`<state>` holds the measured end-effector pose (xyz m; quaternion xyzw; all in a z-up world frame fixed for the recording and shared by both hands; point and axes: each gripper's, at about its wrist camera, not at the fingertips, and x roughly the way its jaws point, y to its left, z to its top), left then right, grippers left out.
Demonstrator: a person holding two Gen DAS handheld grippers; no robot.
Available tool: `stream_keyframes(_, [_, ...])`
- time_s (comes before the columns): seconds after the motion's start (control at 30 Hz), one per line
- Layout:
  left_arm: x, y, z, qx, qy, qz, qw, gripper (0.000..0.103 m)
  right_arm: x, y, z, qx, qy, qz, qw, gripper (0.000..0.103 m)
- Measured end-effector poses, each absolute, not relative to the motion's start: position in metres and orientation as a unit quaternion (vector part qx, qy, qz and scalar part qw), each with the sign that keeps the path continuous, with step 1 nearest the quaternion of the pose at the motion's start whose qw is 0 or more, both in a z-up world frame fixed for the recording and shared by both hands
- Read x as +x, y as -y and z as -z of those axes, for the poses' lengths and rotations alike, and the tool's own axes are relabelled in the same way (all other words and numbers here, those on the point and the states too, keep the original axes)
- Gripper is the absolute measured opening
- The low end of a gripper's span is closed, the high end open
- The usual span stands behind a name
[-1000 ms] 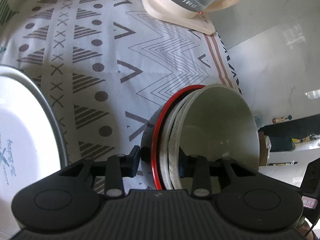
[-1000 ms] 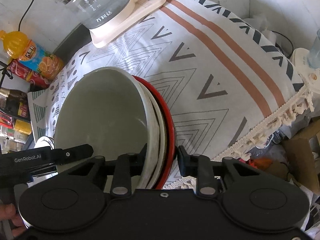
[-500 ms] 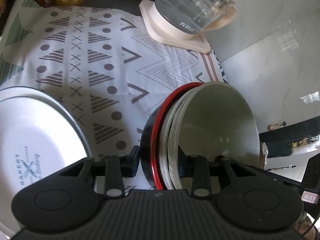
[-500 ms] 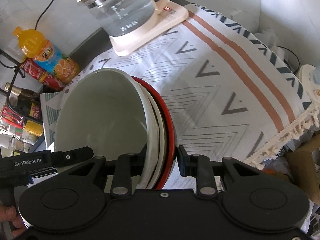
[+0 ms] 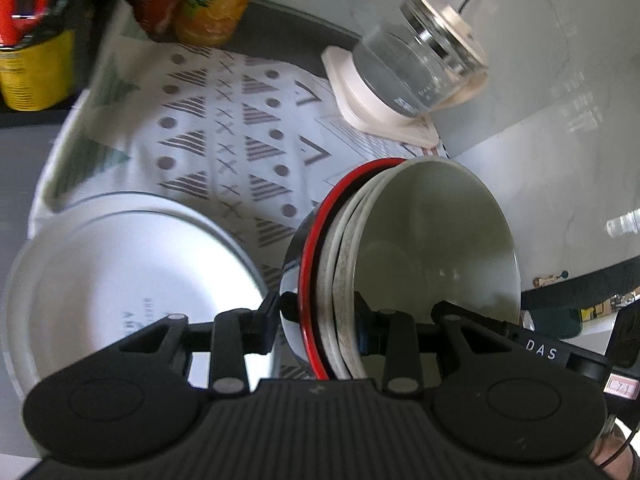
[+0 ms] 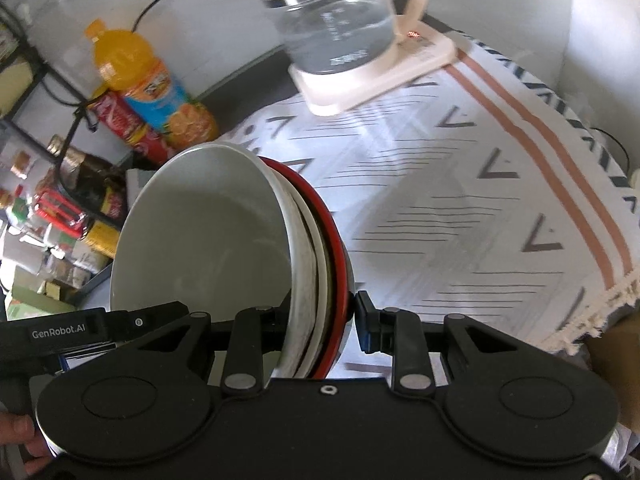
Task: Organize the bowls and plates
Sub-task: 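Carry the bowl stack with both grippers over the plate stack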
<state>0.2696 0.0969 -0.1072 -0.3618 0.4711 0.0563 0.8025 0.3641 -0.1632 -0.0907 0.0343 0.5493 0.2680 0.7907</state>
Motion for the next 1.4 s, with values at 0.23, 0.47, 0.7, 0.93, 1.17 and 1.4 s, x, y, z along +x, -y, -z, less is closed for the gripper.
stream_keyframes(0.23, [0.235,-0.125,0.103,-0.372,-0.463,-0.08,0.801,0.034,0.343,0.128,0.086,0.021,-0.549,-0.295,0.782,0.027])
stream_keyframes(0.47, [0.201,-0.148,0.105,-0.385,-0.459,-0.104,0.794,0.034,0.321,0.098,0.088,0.007,-0.554,-0.315,0.771,0.027])
stream_keyframes(0.7, [0.18,-0.164,0.113,-0.393,-0.461,-0.114,0.787,0.034,0.306,0.078,0.094,-0.003,-0.564,-0.321,0.761,0.027])
stream_keyframes(0.93, [0.168,-0.176,0.122,-0.397,-0.471,-0.118,0.779,0.034,0.295,0.064,0.104,-0.011,-0.576,-0.32,0.752,0.027])
stream_keyframes(1.17, [0.164,-0.181,0.129,-0.399,-0.48,-0.119,0.773,0.034,0.288,0.059,0.111,-0.015,-0.585,-0.313,0.748,0.027])
stream_keyframes(1.4, [0.165,-0.183,0.136,-0.398,-0.486,-0.114,0.77,0.034,0.285,0.057,0.115,-0.015,-0.591,-0.303,0.748,0.027])
